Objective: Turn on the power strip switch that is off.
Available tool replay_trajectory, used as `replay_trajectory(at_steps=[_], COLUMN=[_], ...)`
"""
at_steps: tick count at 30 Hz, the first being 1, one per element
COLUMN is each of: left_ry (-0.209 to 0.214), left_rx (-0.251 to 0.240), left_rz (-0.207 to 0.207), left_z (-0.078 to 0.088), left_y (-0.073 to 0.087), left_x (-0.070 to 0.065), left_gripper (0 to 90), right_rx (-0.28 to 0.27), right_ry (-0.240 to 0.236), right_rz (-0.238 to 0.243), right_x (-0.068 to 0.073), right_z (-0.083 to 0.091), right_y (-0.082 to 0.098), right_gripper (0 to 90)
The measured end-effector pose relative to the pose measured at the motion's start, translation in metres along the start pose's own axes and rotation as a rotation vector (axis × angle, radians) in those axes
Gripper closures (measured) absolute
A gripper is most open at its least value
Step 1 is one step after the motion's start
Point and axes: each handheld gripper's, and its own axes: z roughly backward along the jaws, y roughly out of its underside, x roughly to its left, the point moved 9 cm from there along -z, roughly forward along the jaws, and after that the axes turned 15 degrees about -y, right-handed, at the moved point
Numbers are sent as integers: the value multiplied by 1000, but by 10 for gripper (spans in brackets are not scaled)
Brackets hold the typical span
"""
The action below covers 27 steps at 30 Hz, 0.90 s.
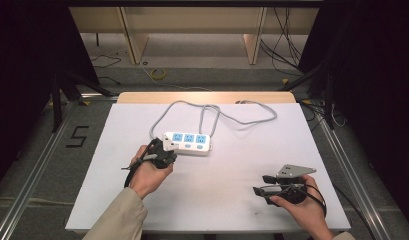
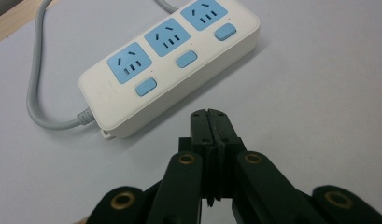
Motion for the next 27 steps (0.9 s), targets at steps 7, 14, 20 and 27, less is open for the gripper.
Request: replay_trajectory(at_steps=[7,14,20,27], left_ry=[9,12,13,13], left_rx=[7,13,18,24], left_rz=[-10,-14,-19,-22], left_z=[-2,-5,-8,-11], left_y=[-4,-8,-12,-16], left_x=[-3,-5,-5,-6], left_gripper=[897,898,897,897], right_rx=[5,4,3,5], right_ry=[-2,-2,-2,-2], right_rz=[2,3,3,3], right_x=[0,0,0,0], right_z=[-1,0,0,-1], right_y=[1,0,0,0], right_gripper=[409,409,409,409])
